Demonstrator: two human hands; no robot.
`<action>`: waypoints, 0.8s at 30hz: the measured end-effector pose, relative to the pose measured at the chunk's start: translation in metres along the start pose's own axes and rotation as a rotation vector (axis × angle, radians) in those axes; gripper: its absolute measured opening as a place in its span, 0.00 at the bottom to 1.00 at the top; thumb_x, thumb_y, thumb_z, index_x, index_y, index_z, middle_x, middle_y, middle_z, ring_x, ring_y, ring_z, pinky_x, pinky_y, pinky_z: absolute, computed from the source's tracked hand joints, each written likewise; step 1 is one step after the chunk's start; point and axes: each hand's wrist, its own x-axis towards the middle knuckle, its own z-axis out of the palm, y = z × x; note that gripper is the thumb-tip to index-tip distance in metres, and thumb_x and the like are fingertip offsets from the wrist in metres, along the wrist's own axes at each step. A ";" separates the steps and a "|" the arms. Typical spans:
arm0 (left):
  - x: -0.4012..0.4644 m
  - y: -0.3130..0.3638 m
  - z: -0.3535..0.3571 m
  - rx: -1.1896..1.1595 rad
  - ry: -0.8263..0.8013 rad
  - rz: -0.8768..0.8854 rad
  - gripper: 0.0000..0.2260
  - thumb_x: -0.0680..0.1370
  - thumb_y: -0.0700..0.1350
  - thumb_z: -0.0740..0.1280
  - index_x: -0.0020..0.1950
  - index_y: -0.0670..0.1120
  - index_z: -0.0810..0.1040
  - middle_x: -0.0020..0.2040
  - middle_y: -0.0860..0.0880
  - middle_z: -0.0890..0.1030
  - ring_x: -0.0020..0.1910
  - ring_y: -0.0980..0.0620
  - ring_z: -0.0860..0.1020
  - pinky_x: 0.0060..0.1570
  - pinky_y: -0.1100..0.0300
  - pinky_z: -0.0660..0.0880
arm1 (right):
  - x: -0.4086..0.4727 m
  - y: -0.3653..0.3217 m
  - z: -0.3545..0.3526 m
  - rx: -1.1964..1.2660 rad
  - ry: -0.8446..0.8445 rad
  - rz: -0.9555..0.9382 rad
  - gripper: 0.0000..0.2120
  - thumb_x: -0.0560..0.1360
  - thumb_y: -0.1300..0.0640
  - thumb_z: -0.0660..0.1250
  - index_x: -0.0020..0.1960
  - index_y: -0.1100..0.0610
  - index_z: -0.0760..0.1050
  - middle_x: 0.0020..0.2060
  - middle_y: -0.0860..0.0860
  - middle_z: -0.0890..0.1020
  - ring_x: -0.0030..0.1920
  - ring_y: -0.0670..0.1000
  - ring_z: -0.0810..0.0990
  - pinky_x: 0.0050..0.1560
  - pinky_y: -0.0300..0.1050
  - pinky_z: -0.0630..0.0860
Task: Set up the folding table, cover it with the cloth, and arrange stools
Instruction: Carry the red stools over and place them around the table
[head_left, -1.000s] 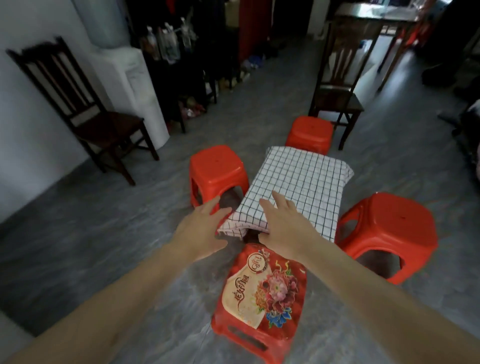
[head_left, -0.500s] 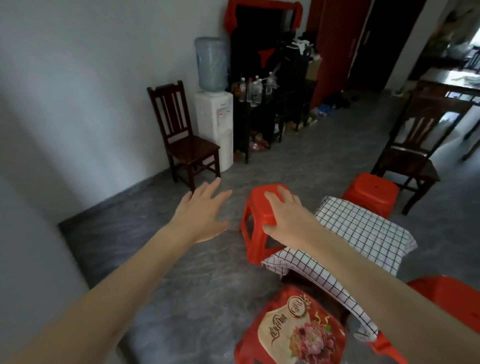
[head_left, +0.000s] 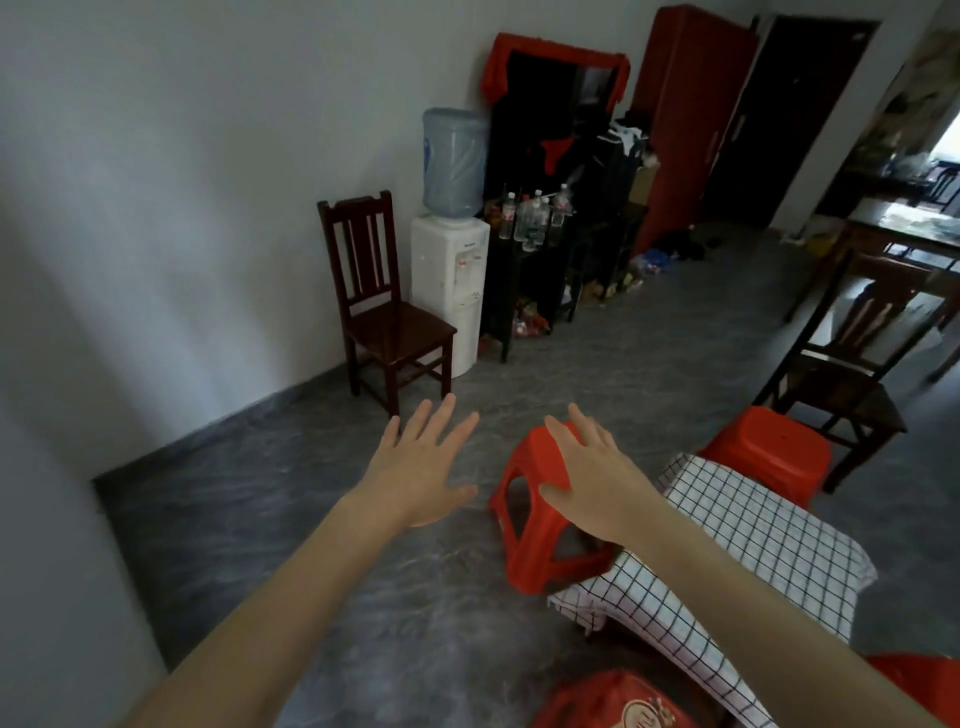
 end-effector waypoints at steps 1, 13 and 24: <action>0.009 -0.008 -0.001 0.003 0.003 -0.001 0.38 0.78 0.63 0.59 0.78 0.59 0.36 0.78 0.50 0.32 0.77 0.47 0.35 0.75 0.43 0.40 | 0.010 -0.004 0.002 -0.001 0.000 0.005 0.40 0.77 0.45 0.65 0.79 0.49 0.45 0.79 0.53 0.43 0.78 0.57 0.44 0.73 0.61 0.58; 0.112 -0.067 -0.020 -0.037 -0.001 0.065 0.36 0.78 0.63 0.57 0.79 0.56 0.40 0.78 0.50 0.34 0.77 0.50 0.36 0.75 0.42 0.40 | 0.127 -0.011 0.020 0.012 0.027 -0.038 0.41 0.77 0.43 0.64 0.79 0.56 0.45 0.79 0.55 0.45 0.78 0.57 0.45 0.76 0.57 0.55; 0.282 -0.114 -0.039 0.138 -0.091 0.163 0.36 0.79 0.66 0.55 0.79 0.56 0.39 0.78 0.51 0.33 0.77 0.50 0.36 0.75 0.44 0.39 | 0.291 0.037 0.027 0.119 -0.079 -0.028 0.44 0.76 0.44 0.63 0.79 0.57 0.41 0.79 0.53 0.42 0.78 0.55 0.42 0.77 0.54 0.50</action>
